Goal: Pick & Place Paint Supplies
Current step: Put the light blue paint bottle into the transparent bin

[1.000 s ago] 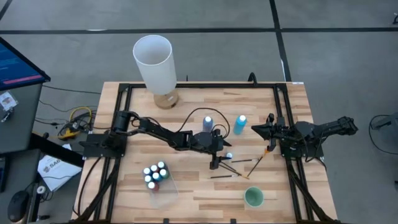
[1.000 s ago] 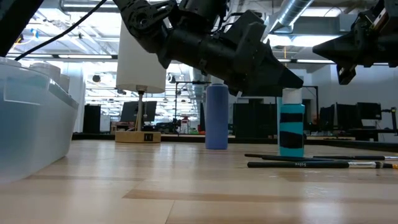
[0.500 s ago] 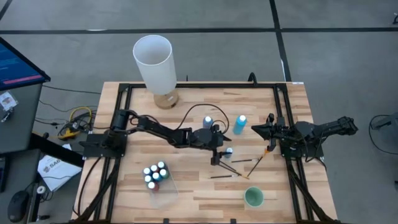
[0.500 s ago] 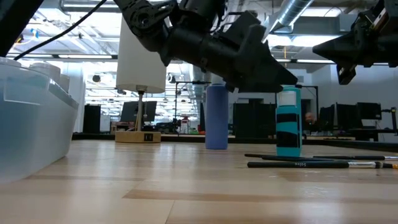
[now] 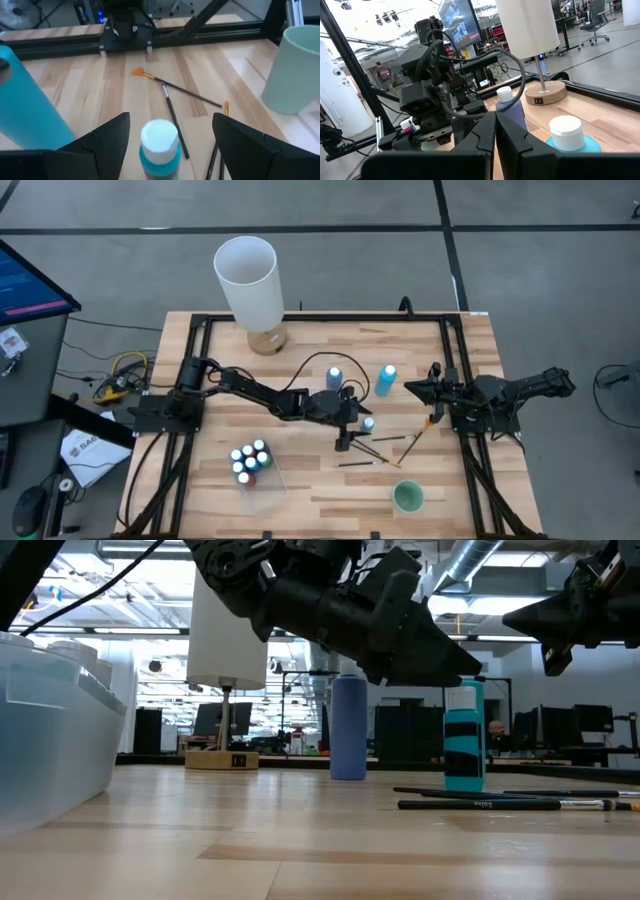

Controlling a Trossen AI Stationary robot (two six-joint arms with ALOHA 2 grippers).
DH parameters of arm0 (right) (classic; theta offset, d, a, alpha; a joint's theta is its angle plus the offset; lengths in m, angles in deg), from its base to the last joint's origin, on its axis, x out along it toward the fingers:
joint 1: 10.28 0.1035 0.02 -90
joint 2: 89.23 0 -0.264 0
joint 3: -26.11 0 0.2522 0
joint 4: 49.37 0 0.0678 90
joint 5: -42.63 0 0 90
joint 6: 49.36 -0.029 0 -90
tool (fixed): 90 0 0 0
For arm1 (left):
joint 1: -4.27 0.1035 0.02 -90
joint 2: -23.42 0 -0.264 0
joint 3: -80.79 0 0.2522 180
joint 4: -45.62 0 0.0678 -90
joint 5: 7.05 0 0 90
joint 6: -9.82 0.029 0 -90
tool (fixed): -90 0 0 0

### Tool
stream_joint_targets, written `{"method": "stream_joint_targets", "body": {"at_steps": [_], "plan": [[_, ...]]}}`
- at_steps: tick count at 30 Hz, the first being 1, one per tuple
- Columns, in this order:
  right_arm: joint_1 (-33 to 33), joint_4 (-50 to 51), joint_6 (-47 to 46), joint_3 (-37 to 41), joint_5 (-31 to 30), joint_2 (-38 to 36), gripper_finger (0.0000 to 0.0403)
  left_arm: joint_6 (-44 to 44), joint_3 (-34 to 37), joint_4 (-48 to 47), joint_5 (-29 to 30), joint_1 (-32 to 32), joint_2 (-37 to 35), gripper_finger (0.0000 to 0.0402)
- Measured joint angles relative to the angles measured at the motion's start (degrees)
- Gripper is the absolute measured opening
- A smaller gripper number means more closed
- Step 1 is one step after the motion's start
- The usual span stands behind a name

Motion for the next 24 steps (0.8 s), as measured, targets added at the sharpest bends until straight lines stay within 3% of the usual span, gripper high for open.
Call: {"method": "stream_joint_targets", "body": {"at_steps": [24], "plan": [[0.0,0.0,0.0,0.0,0.0,0.0,0.0008,2.4,0.0,0.0,0.4,0.5,1.9,0.0269]]}}
